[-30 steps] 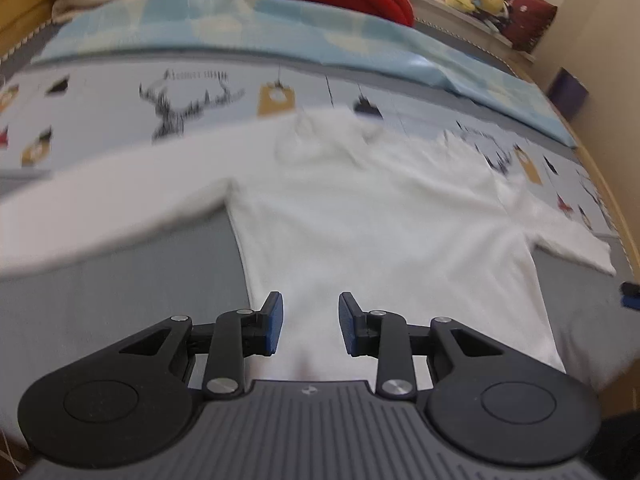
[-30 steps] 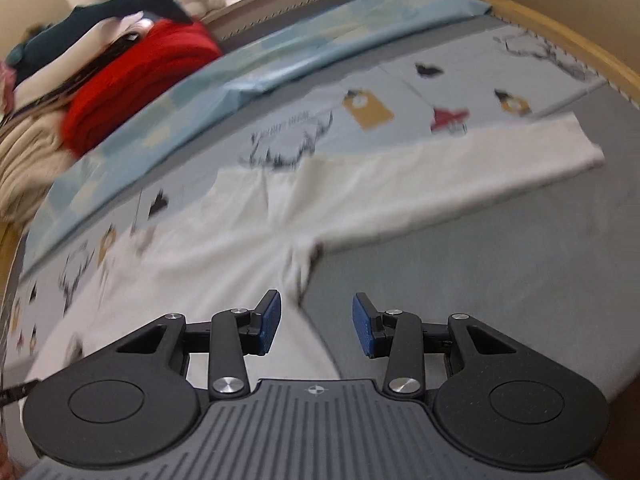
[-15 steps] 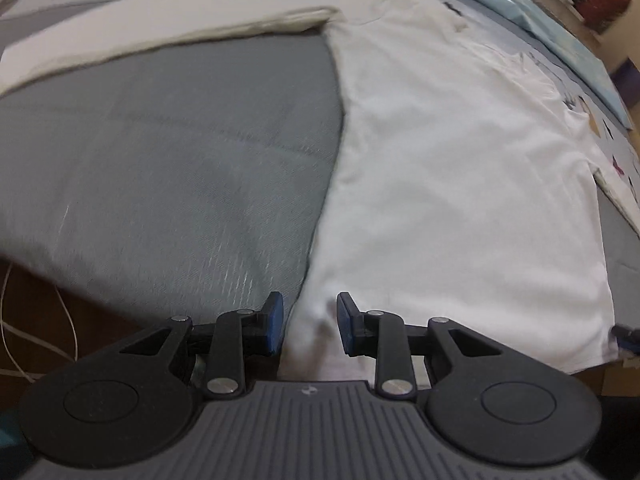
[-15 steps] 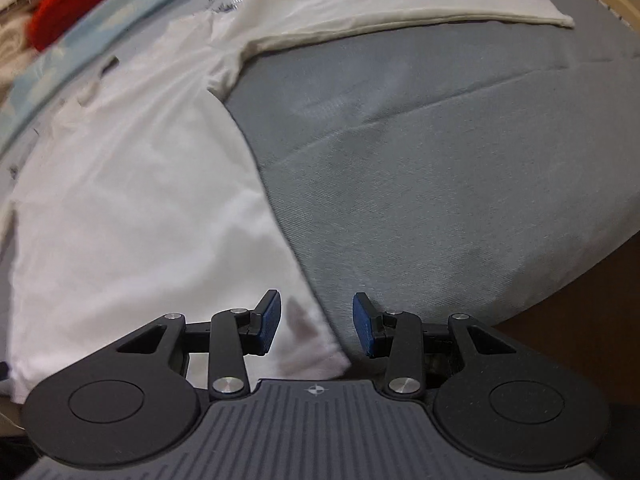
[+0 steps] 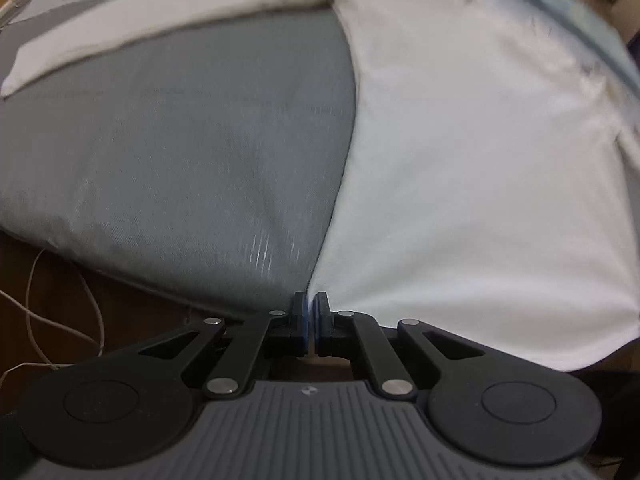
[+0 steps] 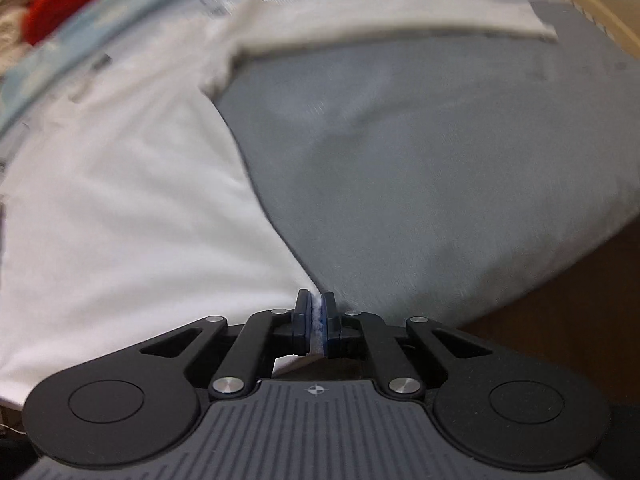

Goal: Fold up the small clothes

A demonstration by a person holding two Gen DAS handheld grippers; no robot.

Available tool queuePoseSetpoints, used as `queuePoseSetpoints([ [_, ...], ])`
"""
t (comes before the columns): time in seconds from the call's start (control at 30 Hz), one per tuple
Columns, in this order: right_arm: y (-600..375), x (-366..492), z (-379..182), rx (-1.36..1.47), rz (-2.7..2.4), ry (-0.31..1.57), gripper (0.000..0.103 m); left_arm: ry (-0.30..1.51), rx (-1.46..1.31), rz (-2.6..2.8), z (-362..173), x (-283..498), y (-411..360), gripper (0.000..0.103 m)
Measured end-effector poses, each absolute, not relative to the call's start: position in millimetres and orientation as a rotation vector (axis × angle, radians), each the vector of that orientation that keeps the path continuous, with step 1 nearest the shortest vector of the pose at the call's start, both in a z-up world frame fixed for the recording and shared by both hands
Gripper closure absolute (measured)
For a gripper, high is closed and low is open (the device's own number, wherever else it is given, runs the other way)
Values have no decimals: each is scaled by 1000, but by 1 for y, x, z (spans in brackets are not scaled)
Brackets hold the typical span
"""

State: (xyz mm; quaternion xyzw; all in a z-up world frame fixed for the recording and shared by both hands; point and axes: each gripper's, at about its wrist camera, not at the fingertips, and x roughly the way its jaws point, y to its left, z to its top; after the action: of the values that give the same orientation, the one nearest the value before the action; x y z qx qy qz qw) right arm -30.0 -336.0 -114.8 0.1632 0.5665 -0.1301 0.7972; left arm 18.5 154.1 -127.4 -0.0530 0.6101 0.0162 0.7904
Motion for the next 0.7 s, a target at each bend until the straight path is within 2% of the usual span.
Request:
queuePoseSetpoints([
  [0.13, -328, -26, -113, 277, -311, 1218, 92, 1200, -106, 53, -110, 17, 152, 99],
  [0.23, -325, -29, -93, 265, -325, 1100, 79, 1111, -97, -24, -97, 15, 144, 98],
  [0.3, -322, -28, -86, 274, -280, 1049, 69, 1125, -91, -65, -102, 16, 136, 98],
  [0.37, -318, -24, -93, 288, -225, 1073, 64, 1189, -107, -80, -117, 19, 136, 95],
  [0.47, -319, -21, -121, 292, -236, 1224, 63, 1293, -49, -37, -140, 23, 135, 95],
  [0.53, -320, -21, -116, 296, -253, 1195, 63, 1244, -41, -55, -132, 22, 132, 95],
  [0.57, -320, -21, -110, 292, -241, 1162, 63, 1213, -39, -72, -127, 21, 132, 93],
  [0.63, -321, -23, -107, 265, -234, 1147, 63, 1212, -36, -88, -128, 20, 132, 81],
  [0.7, -322, -21, -117, 252, -252, 1212, 62, 1262, -11, -72, -139, 23, 132, 78],
])
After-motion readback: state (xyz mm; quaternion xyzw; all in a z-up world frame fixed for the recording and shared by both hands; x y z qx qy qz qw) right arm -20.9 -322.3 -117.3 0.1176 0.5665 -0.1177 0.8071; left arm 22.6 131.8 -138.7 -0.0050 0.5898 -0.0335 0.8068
